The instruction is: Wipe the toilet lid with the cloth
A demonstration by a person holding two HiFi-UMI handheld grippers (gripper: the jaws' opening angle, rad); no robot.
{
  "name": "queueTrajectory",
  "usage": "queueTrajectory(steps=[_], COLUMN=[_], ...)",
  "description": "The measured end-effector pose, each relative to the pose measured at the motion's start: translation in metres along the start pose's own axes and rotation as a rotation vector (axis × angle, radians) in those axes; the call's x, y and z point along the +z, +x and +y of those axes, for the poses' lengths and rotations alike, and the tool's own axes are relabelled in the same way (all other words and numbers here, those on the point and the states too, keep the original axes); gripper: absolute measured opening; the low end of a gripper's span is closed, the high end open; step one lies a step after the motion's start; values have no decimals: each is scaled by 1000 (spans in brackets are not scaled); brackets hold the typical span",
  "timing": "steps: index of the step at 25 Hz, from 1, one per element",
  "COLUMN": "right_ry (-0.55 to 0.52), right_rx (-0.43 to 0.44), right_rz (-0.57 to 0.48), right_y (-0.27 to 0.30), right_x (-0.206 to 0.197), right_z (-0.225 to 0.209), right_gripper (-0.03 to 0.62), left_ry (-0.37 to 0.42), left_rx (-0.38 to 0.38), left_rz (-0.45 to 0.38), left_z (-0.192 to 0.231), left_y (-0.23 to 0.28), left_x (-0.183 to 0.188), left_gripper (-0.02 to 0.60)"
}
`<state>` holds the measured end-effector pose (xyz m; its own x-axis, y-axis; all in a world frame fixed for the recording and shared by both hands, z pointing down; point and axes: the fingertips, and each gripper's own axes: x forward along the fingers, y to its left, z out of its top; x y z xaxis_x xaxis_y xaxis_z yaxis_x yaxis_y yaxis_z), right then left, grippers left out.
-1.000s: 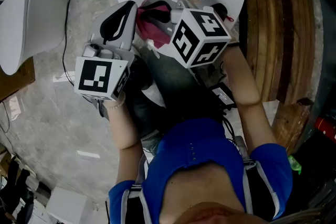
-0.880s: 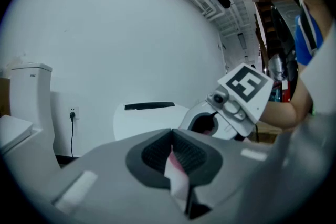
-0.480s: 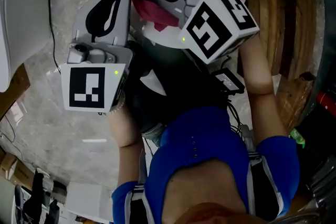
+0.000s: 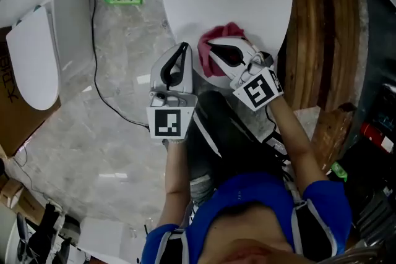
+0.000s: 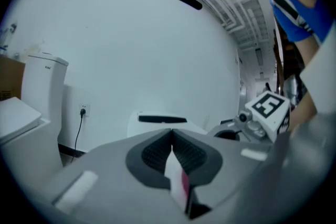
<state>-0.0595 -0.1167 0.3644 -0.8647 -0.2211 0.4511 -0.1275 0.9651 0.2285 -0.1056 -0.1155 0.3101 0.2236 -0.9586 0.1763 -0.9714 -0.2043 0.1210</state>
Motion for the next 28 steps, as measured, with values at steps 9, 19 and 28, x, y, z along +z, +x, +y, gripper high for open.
queueTrajectory(steps=[9, 19, 28], right_ry=[240, 270, 206], right_rx=[-161, -266, -356], right_rz=[-310, -406, -450], right_y=[-186, -395, -448], right_x=[244, 435, 498], right_z=[-45, -43, 4], right_gripper=[9, 11, 11], left_ry=[6, -3, -5], left_rx=[-48, 7, 1], left_rz=[-160, -231, -280], left_z=[-98, -220, -259], left_y=[-75, -189, -269], left_x=[262, 477, 516], left_gripper=[3, 2, 0])
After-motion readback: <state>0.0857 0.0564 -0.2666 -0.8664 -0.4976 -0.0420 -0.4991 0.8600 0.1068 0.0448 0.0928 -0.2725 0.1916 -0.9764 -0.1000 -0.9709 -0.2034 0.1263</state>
